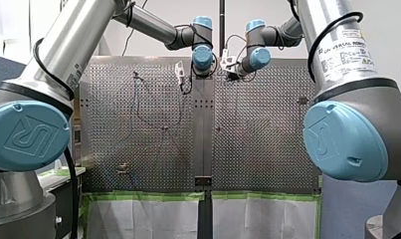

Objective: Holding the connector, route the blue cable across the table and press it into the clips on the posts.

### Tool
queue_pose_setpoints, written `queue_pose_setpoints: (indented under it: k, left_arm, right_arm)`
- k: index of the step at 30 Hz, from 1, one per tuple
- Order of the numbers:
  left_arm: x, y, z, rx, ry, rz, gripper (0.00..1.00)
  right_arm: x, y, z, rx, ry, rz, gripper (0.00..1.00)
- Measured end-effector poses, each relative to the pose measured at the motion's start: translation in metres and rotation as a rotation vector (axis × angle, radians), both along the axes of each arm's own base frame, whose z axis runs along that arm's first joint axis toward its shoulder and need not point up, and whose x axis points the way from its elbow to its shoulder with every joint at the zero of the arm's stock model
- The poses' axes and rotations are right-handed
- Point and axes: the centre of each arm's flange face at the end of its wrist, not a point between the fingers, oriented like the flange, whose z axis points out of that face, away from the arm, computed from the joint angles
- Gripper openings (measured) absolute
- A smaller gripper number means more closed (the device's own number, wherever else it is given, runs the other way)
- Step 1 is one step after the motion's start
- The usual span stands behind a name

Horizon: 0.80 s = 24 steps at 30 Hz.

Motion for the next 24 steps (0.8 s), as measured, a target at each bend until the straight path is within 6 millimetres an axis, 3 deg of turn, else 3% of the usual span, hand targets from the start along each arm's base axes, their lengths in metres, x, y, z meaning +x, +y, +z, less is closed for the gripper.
queue_pose_setpoints:
  k: [13, 24]
  left_arm:
    - [0.025, 0.004, -0.005, -0.002, -0.006, 0.017, 1.0]
    - [0.02, 0.004, -0.006, 0.014, 0.014, 0.039, 1.0]
  right_arm:
    - [0.0, 0.0, 0.0, 0.0, 0.0, 0.0, 0.0]
    - [0.0, 0.0, 0.0, 0.001, 0.0, 0.0, 0.0]
